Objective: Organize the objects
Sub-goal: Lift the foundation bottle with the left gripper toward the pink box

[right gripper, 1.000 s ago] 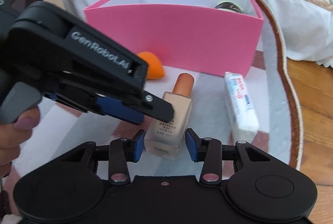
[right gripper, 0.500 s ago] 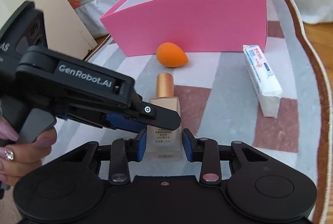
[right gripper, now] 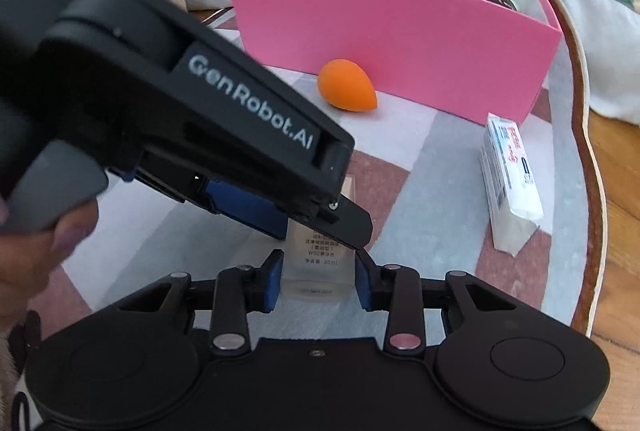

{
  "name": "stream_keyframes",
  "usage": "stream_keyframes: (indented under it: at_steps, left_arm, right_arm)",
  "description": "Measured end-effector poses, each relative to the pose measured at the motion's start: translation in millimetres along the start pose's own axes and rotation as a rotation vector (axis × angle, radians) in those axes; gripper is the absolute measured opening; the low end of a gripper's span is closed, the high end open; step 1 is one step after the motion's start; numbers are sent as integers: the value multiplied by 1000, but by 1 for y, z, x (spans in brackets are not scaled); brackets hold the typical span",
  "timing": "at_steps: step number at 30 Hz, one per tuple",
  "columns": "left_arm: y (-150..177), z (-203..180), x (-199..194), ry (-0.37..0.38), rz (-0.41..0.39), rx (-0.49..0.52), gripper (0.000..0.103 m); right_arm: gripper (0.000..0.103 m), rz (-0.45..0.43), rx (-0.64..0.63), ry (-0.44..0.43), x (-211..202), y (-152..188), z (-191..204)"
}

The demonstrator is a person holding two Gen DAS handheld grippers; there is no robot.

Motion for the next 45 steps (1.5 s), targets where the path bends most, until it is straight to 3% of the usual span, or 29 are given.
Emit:
stream_keyframes:
  at_steps: [4,17,31,45]
  left_arm:
    - [4,-5,-2,-20,7,-6,57]
    - [20,-7,-19,-61,-5,-25,56]
    - [20,-25,-61,-24,-51,-24,56]
    - [20,-63,-119,-101,-165,58,56]
  right_arm:
    - [41,9,73,-65,-10,-3,-5]
    - [41,18,98,-134,-18,0,-2]
    - [41,-24,-4,-162,-53,-10,13]
    - [41,-134,-136,-156,-102,-26,34]
Point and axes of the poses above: each gripper's, at about its wrist camera, not at the fingertips, and x roughly the way its jaws point, z to its left, y to its underside, the point moved 1 cm from there along x, roughly the way its jaws point, and after that the axes turned 10 degrees about x, right-handed, at the moved point
